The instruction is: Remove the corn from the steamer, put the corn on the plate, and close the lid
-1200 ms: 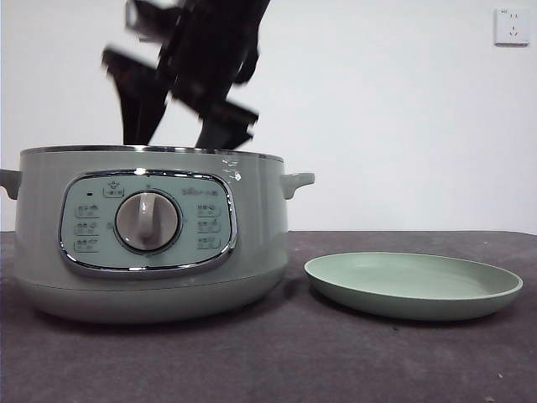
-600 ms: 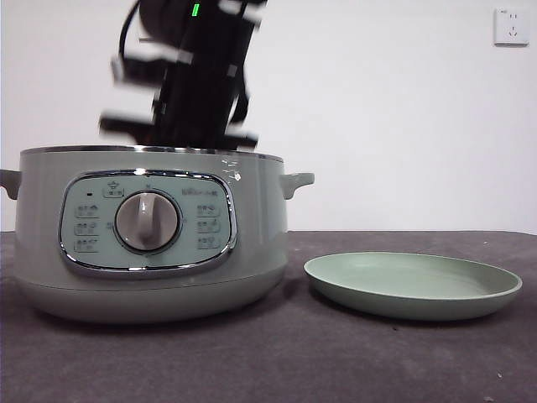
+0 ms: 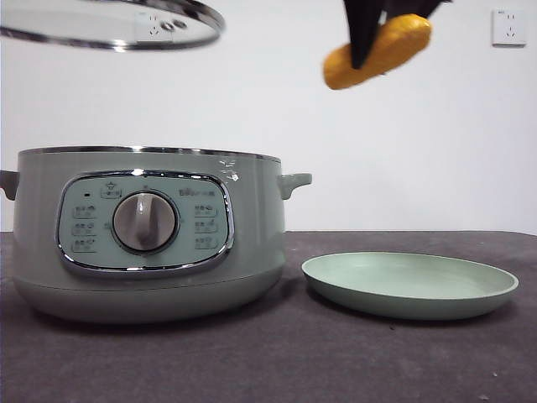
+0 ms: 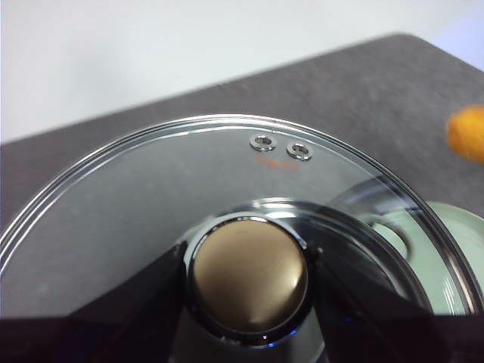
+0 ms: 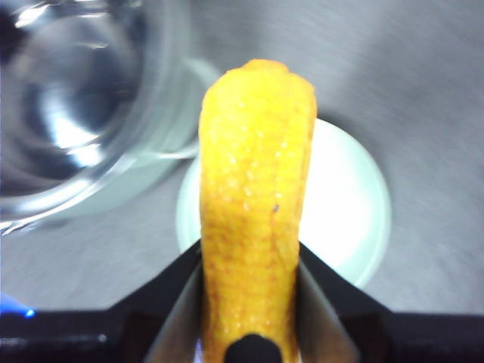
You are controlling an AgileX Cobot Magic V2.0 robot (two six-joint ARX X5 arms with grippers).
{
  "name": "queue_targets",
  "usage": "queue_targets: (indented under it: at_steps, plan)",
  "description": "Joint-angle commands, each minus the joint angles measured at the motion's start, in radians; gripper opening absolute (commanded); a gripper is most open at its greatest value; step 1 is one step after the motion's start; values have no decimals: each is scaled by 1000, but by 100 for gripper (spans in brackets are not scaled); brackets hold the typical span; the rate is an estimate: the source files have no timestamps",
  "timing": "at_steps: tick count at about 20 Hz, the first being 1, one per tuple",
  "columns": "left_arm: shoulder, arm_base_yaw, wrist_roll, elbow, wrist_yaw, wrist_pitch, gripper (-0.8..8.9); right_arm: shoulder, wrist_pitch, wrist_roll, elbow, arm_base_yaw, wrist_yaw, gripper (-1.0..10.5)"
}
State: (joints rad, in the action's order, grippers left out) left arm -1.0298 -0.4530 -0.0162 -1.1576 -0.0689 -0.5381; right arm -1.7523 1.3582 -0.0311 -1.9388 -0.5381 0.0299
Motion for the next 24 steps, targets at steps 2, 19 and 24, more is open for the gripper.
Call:
queue_targets:
  at_steps: [2,19,24]
  plan:
    - [-14,0,-14,-9,23,51,-9,-11,13,45,71,53,3,-13]
    - [-15,0,-13,-9,21,74,-9,-9,-776,120,836,45,32,-12]
    - [-15,0,-13,-9,21,74,-9,-9,-796,119,850,46,29,45]
